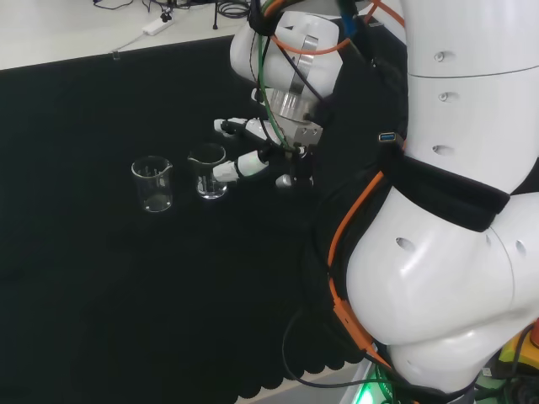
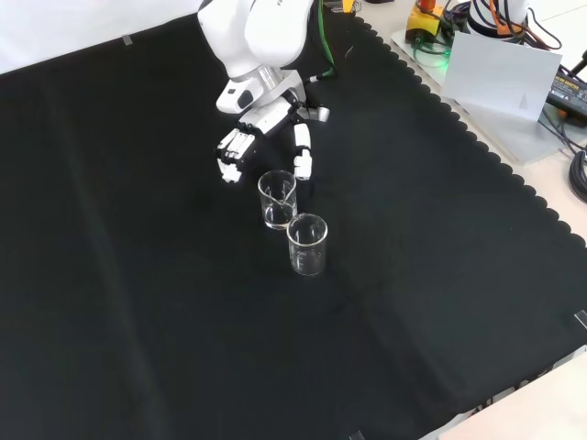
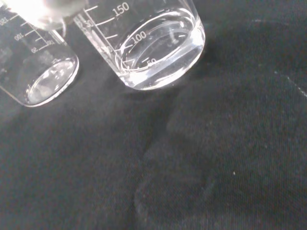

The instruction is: Pick up the beaker on the right.

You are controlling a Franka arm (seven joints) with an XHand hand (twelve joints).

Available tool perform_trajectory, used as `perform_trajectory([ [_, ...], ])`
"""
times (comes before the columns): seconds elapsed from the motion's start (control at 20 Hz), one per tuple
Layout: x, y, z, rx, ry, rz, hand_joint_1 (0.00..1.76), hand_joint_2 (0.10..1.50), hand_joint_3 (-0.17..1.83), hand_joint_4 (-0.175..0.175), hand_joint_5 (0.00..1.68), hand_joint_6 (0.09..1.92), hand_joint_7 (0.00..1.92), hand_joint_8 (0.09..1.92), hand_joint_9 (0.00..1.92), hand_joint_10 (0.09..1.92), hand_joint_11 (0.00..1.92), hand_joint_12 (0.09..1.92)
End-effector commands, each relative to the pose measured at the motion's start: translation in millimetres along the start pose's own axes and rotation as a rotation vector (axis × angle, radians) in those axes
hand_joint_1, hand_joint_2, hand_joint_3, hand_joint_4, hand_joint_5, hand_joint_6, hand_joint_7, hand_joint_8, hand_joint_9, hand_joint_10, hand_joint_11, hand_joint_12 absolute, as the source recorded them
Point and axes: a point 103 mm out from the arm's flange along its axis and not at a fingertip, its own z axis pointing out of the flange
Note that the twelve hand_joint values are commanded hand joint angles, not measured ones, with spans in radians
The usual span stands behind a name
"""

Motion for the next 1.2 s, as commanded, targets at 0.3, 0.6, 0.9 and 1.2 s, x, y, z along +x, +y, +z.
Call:
perform_trajectory([
  [0.3,-4.0,-5.9,11.9,0.013,0.119,-0.081,0.76,0.68,0.18,-0.029,0.26,0.09,0.19,0.51,0.27,0.59,0.0,1.12],
  [0.6,-10.8,-11.7,12.4,-0.015,0.132,-0.083,0.76,0.68,0.19,-0.028,0.26,0.09,0.19,0.51,0.27,0.59,0.0,1.12],
  [0.9,-12.6,-11.6,8.6,-0.069,0.17,-0.074,0.76,0.67,0.2,-0.029,0.28,0.09,0.2,0.52,0.28,0.59,0.0,1.13],
  [1.2,1.4,-2.8,25.8,-0.049,0.153,-0.094,0.76,0.67,0.21,-0.029,0.29,0.09,0.21,0.52,0.28,0.59,0.0,1.13],
])
